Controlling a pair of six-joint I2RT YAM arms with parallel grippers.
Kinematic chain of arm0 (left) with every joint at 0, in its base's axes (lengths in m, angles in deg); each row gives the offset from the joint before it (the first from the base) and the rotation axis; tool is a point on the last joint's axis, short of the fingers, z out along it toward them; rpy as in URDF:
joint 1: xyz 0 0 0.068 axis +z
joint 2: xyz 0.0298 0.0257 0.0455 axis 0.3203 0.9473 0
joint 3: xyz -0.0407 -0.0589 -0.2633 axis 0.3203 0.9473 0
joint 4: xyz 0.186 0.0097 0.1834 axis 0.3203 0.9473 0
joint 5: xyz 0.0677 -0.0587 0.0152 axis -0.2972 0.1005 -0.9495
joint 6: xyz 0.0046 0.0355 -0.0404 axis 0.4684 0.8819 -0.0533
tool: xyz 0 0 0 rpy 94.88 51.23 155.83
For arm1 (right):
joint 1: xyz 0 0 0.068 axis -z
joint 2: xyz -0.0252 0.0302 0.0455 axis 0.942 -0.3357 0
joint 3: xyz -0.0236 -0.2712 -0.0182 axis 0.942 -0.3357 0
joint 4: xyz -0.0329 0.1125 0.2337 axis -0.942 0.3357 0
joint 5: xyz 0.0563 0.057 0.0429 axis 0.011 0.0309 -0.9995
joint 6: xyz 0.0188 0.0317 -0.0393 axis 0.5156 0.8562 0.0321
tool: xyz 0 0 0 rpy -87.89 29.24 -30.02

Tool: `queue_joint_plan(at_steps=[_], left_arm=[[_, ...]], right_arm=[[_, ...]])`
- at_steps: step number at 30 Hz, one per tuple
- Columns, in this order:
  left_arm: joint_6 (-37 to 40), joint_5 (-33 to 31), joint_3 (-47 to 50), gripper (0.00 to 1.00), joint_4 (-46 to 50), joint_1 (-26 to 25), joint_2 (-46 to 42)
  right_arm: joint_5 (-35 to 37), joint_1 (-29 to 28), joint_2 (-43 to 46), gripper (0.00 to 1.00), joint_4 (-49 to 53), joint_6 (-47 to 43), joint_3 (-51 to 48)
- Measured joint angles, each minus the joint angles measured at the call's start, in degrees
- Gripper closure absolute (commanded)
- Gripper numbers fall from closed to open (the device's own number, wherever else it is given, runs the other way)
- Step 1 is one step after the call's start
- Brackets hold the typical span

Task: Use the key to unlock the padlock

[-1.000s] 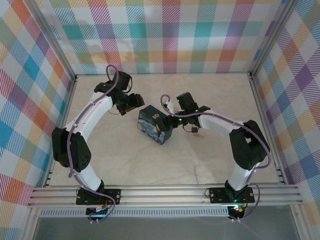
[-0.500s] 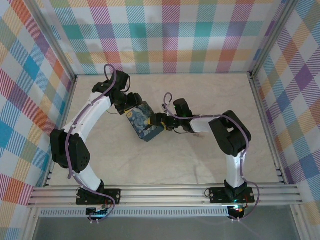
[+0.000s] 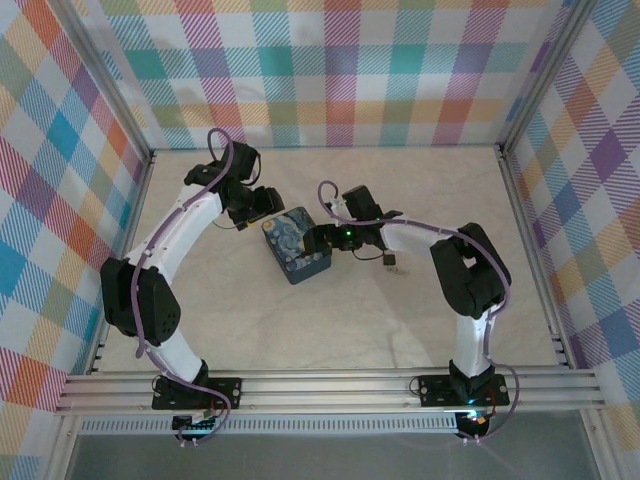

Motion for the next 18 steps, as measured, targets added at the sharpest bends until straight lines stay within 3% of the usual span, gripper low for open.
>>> queue_joint_plan(at_steps=[4,8,10,18], left_arm=[[0.31,-0.72,0.26,0.31,-0.22,0.00,0.00],[2.60,-3.34,5.90,0.21,-6.32,0.00,-1.01],[3.78,-5.44,10.86,0.10,-10.54,0.02,-2.51],[18.03,-19.67,31.41,0.03,-31.21,1.05,-10.38]], right_arm=[[1.99,0.00,2.16,0.00,3.37,-2.71,-0.02],[7.06,0.61,8.11,0.00,4.83,-5.53,-2.05],[10.49,1.46,12.74,0.01,4.48,-7.04,-4.52],[23.21,16.20,34.77,0.00,-4.72,-11.76,-28.30]])
